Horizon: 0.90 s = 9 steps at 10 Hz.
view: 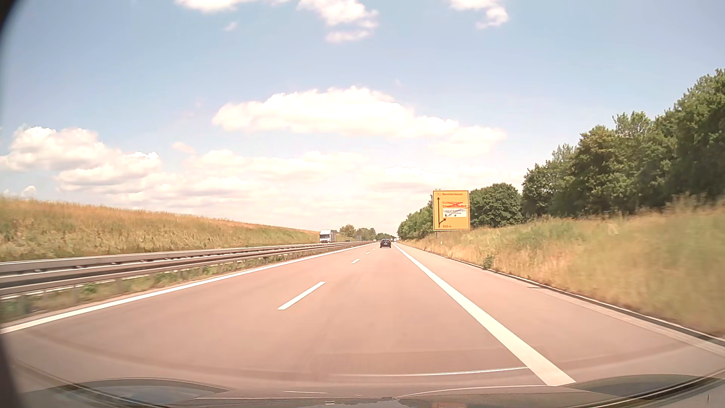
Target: Follow the waypoints while adhering to traffic rules and regulations
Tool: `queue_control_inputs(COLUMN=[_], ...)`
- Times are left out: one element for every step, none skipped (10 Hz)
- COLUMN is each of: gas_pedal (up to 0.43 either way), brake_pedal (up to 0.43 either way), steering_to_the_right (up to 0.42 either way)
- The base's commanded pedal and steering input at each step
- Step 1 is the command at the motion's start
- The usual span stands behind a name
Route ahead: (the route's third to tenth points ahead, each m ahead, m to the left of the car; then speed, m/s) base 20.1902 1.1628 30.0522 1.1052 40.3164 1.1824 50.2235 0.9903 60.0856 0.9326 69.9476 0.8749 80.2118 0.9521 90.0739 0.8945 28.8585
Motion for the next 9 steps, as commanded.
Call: queue_control_inputs(gas_pedal=[0.370, 0.378, 0.378, 0.378, 0.378, 0.378, 0.378, 0.378, 0.378], brake_pedal=[0.012, 0.012, 0.012, 0.012, 0.006, 0.012, 0.012, 0.012, 0.012], steering_to_the_right=[-0.002, -0.002, -0.002, -0.002, -0.002, -0.002, -0.002, -0.001, -0.001])
